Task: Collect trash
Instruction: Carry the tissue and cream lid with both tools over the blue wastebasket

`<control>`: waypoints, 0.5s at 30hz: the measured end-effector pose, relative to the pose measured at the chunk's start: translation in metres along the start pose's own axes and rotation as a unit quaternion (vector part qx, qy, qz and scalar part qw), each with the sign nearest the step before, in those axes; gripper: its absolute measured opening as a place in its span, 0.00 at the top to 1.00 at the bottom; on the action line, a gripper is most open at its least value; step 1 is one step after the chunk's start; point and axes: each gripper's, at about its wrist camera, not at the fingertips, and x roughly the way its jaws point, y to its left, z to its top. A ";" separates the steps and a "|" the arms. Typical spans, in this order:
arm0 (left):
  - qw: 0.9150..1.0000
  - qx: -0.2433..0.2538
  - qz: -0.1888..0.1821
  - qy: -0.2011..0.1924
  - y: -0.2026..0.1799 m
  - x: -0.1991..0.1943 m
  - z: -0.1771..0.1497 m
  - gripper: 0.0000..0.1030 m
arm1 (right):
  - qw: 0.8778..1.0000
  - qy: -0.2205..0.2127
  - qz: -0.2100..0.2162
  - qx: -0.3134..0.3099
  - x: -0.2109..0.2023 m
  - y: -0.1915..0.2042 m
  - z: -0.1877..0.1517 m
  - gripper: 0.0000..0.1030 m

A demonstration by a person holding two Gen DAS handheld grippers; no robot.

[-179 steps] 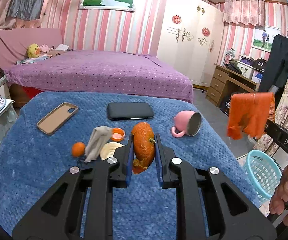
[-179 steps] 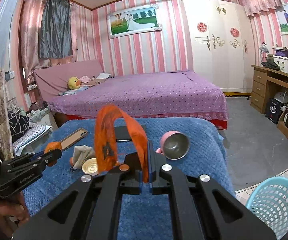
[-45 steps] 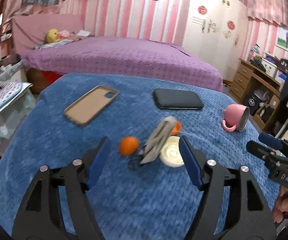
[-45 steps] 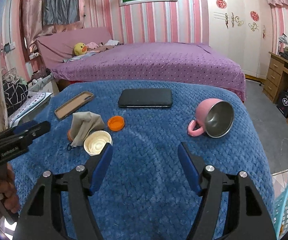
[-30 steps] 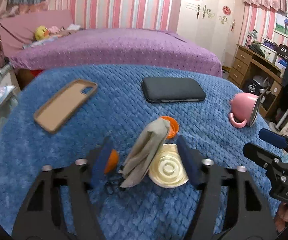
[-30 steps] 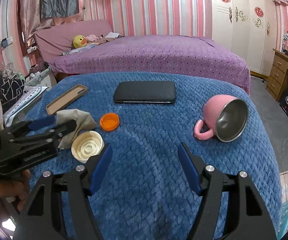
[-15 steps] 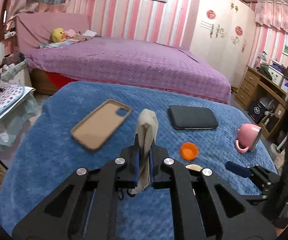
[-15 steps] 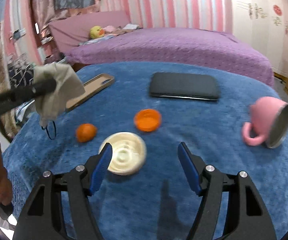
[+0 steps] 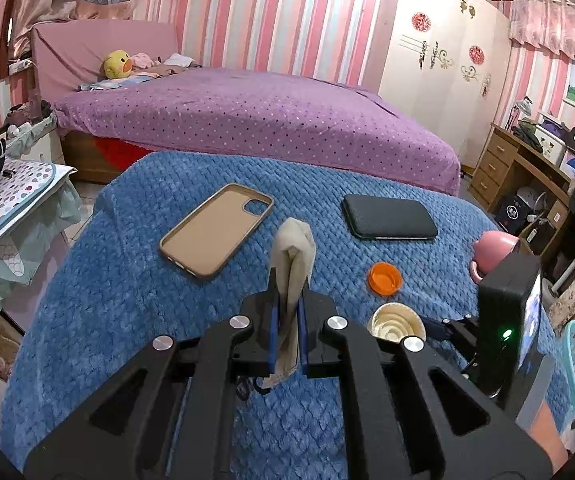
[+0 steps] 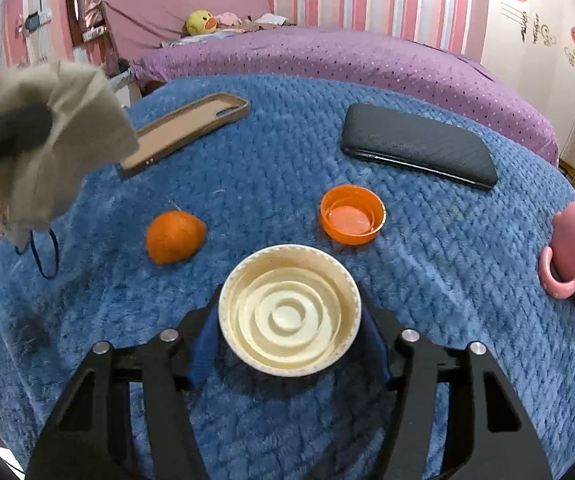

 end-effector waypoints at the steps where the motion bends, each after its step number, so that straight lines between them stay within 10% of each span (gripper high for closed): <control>1: 1.000 0.001 0.000 -0.001 -0.001 -0.002 -0.001 0.94 | 1.000 -0.007 -0.002 0.005 -0.005 -0.004 -0.002 0.41; 15: 0.999 0.027 -0.026 -0.022 -0.038 -0.043 -0.018 0.94 | 0.993 -0.110 -0.014 0.051 -0.126 -0.040 -0.015 0.41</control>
